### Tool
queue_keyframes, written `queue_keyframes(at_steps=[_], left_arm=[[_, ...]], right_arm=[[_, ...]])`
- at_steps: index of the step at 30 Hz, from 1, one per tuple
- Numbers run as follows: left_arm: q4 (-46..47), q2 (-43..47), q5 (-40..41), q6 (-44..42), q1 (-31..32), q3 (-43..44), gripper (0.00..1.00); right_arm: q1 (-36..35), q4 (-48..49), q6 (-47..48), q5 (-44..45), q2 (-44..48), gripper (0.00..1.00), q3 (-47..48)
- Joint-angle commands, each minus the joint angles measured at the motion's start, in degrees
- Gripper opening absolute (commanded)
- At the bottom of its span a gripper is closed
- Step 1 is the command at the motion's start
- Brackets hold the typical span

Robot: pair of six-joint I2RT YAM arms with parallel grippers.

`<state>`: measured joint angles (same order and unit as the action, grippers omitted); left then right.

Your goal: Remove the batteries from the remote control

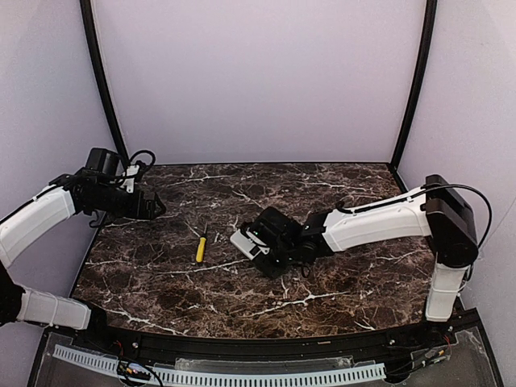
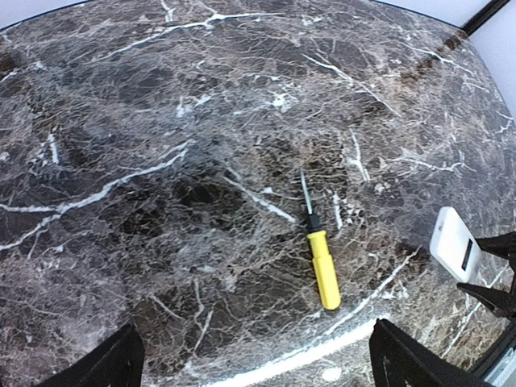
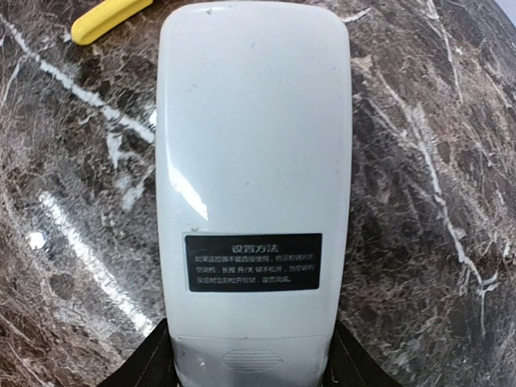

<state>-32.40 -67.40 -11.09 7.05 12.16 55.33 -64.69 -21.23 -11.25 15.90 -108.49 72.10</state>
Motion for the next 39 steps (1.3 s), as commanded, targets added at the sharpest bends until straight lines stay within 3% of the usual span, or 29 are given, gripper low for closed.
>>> queue_keyframes(at_steps=[1,13,22,39], left_arm=[[2.6,-0.6,-9.5,0.4,0.2,-1.1,0.98],[1.4,-9.6,-21.8,1.4,0.2,8.4,0.97],[1.7,-17.5,-32.8,2.8,0.5,16.3,0.97],[8.3,-26.7,-44.5,5.8,5.8,18.1,0.87]], right_arm=[[3.0,5.9,6.3,0.7,3.2,0.40,-0.8],[9.0,15.3,20.0,-3.4,1.3,0.41,5.2],[9.6,20.4,28.2,-5.0,0.3,0.41,5.4],[9.3,23.6,33.2,-16.9,4.2,0.41,2.5]])
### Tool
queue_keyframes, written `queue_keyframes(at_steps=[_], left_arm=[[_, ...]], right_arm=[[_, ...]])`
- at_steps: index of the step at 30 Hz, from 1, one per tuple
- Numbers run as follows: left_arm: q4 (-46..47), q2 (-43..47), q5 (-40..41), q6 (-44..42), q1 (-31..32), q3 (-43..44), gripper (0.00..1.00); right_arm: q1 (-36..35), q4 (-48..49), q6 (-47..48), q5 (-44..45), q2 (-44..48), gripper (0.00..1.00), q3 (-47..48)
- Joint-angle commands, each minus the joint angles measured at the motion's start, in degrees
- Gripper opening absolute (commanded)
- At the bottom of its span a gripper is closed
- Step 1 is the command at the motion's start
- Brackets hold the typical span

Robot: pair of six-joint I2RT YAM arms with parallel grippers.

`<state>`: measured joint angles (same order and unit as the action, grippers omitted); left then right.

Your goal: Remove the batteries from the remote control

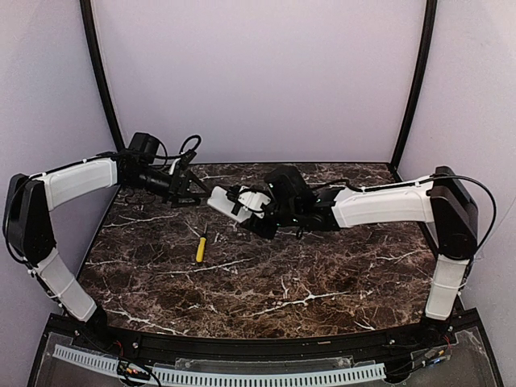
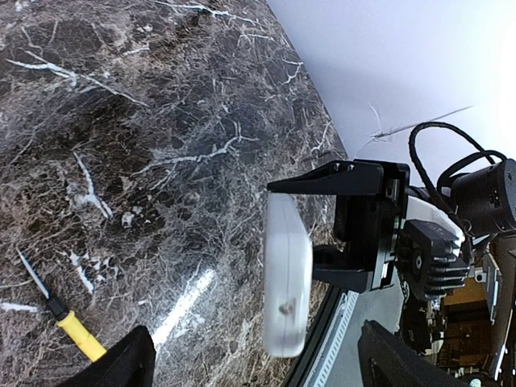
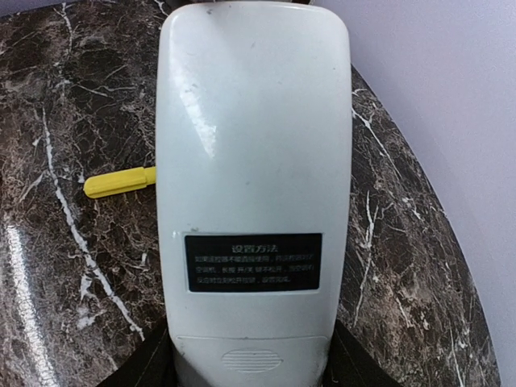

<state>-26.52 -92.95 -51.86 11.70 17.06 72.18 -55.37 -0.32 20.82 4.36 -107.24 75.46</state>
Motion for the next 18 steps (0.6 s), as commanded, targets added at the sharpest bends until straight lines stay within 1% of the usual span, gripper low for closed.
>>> queue_keyframes(at_steps=[1,7,9,13,18], left_arm=[[2.6,-1.4,-4.1,1.6,1.2,1.3,0.87],[4.2,-2.8,-4.9,3.0,2.0,0.6,0.80],[4.2,-3.3,-5.3,3.2,2.4,0.5,0.74],[4.3,-3.9,-6.0,3.4,3.0,0.4,0.67],[4.4,-4.3,-7.3,3.6,3.5,0.3,0.66]], right_arm=[[0.0,2.8,1.3,-6.3,3.3,0.41,-0.8],[-1.0,2.8,2.5,-7.9,3.6,0.41,0.0],[-1.3,2.8,2.8,-8.0,3.4,0.41,0.3],[-1.7,2.6,3.1,-7.1,2.5,0.41,1.4],[-2.2,2.2,3.5,-5.5,1.4,0.41,2.9]])
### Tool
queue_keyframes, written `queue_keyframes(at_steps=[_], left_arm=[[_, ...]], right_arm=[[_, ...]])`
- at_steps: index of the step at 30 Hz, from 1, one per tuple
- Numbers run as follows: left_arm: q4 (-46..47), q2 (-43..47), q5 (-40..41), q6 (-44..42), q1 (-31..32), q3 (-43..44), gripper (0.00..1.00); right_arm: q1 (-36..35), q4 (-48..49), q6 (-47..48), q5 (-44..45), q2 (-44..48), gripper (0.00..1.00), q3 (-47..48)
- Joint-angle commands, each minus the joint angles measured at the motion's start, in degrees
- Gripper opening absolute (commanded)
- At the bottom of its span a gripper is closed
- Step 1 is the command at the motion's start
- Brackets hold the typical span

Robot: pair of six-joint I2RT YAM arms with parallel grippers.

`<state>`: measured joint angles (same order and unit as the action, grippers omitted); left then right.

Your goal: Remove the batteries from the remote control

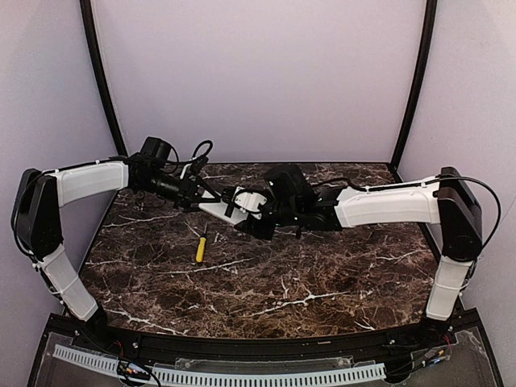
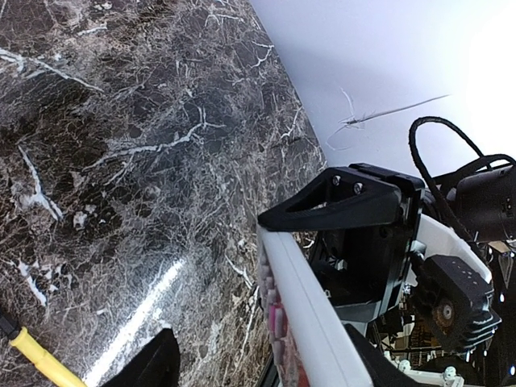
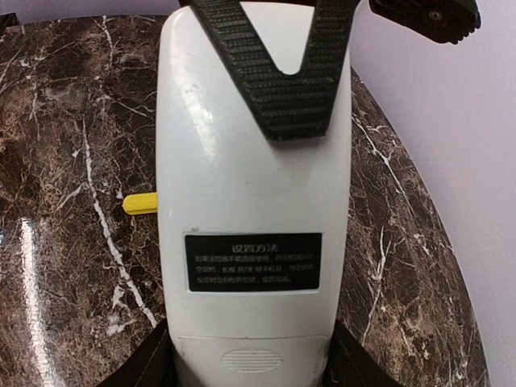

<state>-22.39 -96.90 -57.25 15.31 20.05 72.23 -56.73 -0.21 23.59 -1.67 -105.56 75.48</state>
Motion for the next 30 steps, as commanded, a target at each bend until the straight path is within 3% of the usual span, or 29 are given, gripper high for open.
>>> queue_keyframes(at_steps=[1,10,17,19,21,23,27,30], left_arm=[[0.3,-0.4,-2.0,0.0,0.7,0.2,0.66],[0.3,-1.4,-4.1,0.2,1.8,0.2,0.50],[0.3,-1.6,-4.8,0.4,2.3,0.0,0.44],[0.2,-1.7,-4.8,0.3,2.4,-0.1,0.35],[0.0,-1.7,-4.7,0.3,2.4,0.0,0.17],[-0.1,-1.7,-4.9,0.1,2.4,0.1,0.10],[-0.1,-1.3,-4.9,-0.1,2.4,0.0,0.01],[-0.1,-1.0,-4.4,-0.2,2.4,-0.1,0.00]], right_arm=[[-0.9,2.1,0.8,0.7,-0.3,0.40,3.0],[-1.3,2.1,1.3,1.1,-1.2,0.40,4.2],[-1.6,2.0,1.6,2.8,-2.3,0.40,5.7],[-1.6,2.0,1.6,2.9,-2.2,0.40,5.8],[-1.7,2.0,1.4,2.9,-2.3,0.40,6.0],[-1.8,2.0,1.1,3.3,-2.4,0.40,6.3],[-2.0,2.3,-0.1,4.1,-2.5,0.42,6.5],[-2.0,2.7,-0.9,4.3,-2.0,0.45,5.8]])
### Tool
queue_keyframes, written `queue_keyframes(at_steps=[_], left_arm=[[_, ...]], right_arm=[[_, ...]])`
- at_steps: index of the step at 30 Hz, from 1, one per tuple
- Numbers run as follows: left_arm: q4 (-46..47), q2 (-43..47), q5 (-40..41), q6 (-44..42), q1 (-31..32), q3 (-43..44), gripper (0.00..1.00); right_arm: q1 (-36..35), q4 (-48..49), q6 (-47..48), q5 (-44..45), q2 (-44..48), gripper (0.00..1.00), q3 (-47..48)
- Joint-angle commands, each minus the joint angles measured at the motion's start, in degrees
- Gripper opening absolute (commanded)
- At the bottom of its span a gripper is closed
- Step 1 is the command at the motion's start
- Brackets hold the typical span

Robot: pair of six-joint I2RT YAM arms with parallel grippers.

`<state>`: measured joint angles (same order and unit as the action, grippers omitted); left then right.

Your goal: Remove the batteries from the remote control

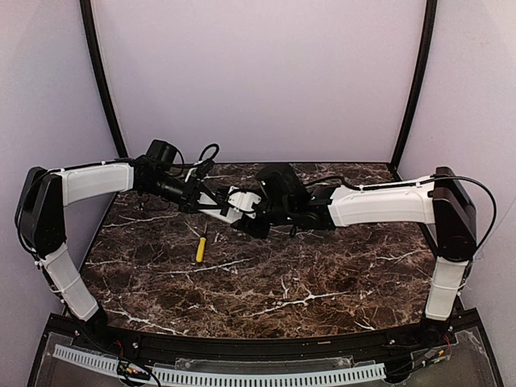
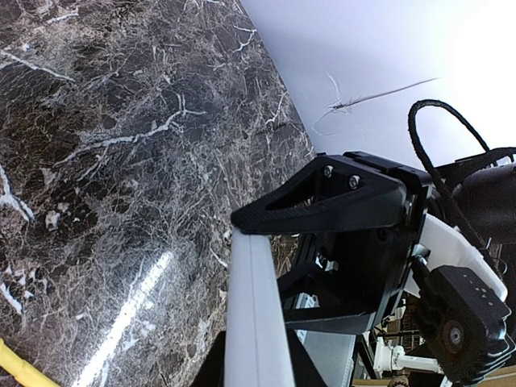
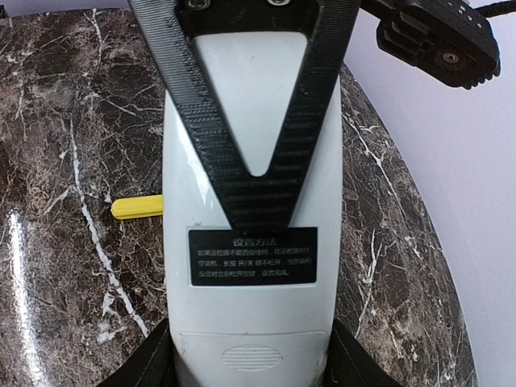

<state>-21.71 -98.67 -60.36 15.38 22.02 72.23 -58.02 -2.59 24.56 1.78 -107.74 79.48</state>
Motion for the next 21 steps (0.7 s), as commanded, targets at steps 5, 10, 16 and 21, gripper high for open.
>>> queue_keyframes(at_steps=[5,10,16,21], left_arm=[[-0.4,1.0,-1.1,-0.6,0.5,0.1,0.00],[-0.1,0.7,-0.6,-0.7,0.5,0.3,0.00],[1.1,1.7,1.3,-1.0,0.5,-0.4,0.00],[5.6,3.6,3.7,0.5,0.5,-2.9,0.00]], right_arm=[[-0.7,6.1,-2.9,2.0,1.1,0.55,0.3],[-0.7,6.5,-3.5,3.1,1.0,0.65,-0.4],[0.1,6.5,-4.4,2.0,1.2,0.87,-0.7],[1.2,6.5,-5.3,0.8,1.8,0.98,-1.2]])
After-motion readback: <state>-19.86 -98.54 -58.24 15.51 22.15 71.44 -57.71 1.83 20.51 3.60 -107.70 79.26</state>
